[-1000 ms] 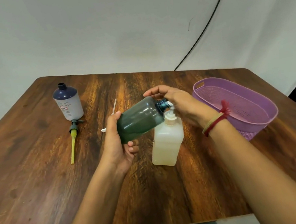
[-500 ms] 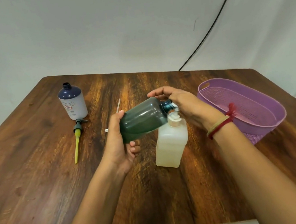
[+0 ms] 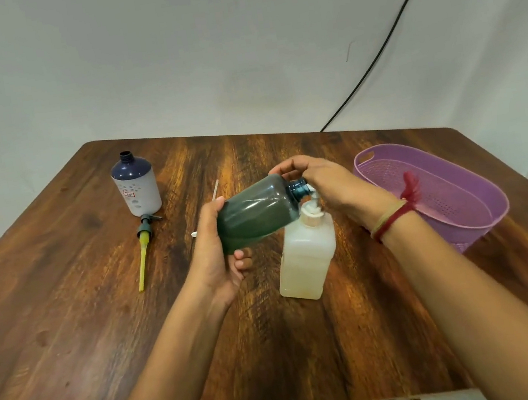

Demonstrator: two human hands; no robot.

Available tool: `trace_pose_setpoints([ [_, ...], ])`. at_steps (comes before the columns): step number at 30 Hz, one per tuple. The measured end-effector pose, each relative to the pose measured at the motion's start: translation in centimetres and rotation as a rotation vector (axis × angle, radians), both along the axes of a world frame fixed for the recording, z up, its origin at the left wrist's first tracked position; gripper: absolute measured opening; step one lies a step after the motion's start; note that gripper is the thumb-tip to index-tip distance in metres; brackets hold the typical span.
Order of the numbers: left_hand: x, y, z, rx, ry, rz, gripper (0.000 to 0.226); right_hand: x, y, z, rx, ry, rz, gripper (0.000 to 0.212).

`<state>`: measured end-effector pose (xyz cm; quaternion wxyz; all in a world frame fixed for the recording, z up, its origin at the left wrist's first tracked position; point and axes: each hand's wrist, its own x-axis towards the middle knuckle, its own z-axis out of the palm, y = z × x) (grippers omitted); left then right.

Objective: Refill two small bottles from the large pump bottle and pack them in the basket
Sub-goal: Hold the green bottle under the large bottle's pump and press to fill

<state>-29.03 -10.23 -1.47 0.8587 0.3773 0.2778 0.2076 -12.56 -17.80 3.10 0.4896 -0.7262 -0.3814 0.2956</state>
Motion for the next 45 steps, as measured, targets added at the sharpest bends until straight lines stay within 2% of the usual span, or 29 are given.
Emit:
trace_pose_setpoints([
  [3, 0.0, 0.3, -0.6, 0.030, 0.024, 0.009, 0.037, 0.0, 0.2, -1.4, 0.054, -0.018, -0.013, 0.046],
  [6, -0.3, 0.4, -0.8, 0.049, 0.015, 0.018, 0.038, 0.0, 0.1, -1.4, 0.017, -0.070, 0.009, 0.045],
  [10, -0.4, 0.1, -0.6, 0.028, -0.037, 0.007, 0.035, 0.1, -0.2, 1.6, -0.196, -0.201, 0.124, 0.041],
  [13, -0.3, -0.1, -1.0, -0.034, -0.059, 0.017, 0.032, -0.3, 0.1, 3.1, -0.382, -0.179, 0.172, 0.038],
  [17, -0.2, -0.1, -1.3, -0.066, -0.066, 0.028, 0.033, -0.7, 0.3, 4.2, -0.494, -0.179, 0.192, 0.029],
  [24, 0.1, -0.3, -0.8, -0.064, -0.059, 0.030, 0.033, -1.1, 2.3, 4.7, -0.486, -0.277, 0.139, 0.025],
  [30, -0.2, 0.0, -0.9, -0.052, -0.036, 0.026, 0.036, -1.6, 2.3, 3.5, -0.501, -0.272, 0.071, 0.034],
  [35, 0.2, 0.1, -0.8, 0.003, -0.022, 0.042, 0.036, -1.2, 2.3, 2.7, -0.399, -0.176, -0.032, 0.040],
  [40, 0.1, 0.2, -1.0, 0.055, 0.024, 0.065, 0.032, -1.0, 2.4, 1.1, -0.298, -0.150, -0.152, 0.034],
  [42, -0.1, 0.1, -1.0, 0.048, 0.025, 0.063, 0.033, -1.2, 2.3, 1.6, -0.345, -0.205, -0.096, 0.033],
  [45, -0.2, 0.0, -0.8, 0.025, -0.001, 0.047, 0.035, -1.4, 2.7, 3.0, -0.521, -0.277, 0.023, 0.034],
])
